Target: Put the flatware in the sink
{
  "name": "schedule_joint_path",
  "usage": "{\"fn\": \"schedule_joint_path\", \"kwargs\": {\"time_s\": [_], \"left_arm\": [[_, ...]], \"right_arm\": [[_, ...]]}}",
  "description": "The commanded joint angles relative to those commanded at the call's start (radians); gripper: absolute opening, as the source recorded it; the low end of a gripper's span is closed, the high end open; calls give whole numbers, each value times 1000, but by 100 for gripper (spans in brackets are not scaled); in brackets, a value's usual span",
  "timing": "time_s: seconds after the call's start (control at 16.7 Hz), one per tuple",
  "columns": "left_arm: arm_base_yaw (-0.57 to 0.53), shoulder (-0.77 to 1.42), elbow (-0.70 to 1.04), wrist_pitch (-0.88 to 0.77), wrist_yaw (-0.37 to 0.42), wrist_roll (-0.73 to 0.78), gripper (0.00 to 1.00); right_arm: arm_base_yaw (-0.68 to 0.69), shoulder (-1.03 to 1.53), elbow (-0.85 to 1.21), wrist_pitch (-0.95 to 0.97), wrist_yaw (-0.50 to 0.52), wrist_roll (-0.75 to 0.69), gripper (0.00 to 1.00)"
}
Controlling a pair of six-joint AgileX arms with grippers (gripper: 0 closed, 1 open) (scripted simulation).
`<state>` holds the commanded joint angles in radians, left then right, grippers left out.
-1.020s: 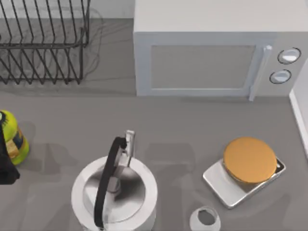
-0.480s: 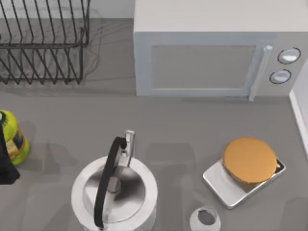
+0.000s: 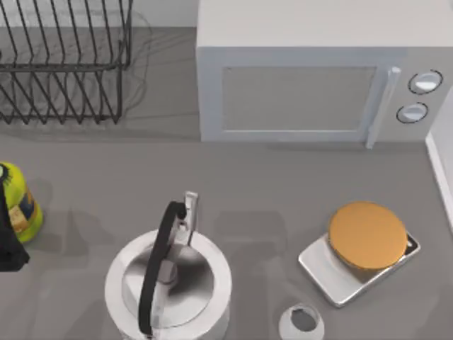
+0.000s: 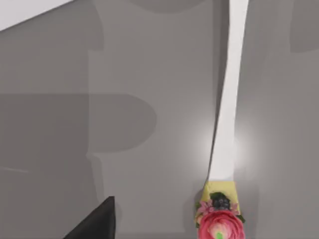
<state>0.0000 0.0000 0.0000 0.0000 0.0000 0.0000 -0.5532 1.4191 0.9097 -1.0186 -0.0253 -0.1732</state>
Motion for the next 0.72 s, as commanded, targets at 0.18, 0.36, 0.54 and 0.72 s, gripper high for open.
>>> {"fn": "schedule_joint_path", "kwargs": {"time_s": [0.18,0.36,0.54,0.72], "left_arm": [[0,0,0,0,0,0,100],[0,0,0,0,0,0,100],[0,0,0,0,0,0,100],[0,0,0,0,0,0,100]], "right_arm": [[0,21,-23,38,0,3,100],[3,85,-86,169,0,8,100],[7,165,-167,342,0,13,100],[9,222,-223,445,0,16,100]]}}
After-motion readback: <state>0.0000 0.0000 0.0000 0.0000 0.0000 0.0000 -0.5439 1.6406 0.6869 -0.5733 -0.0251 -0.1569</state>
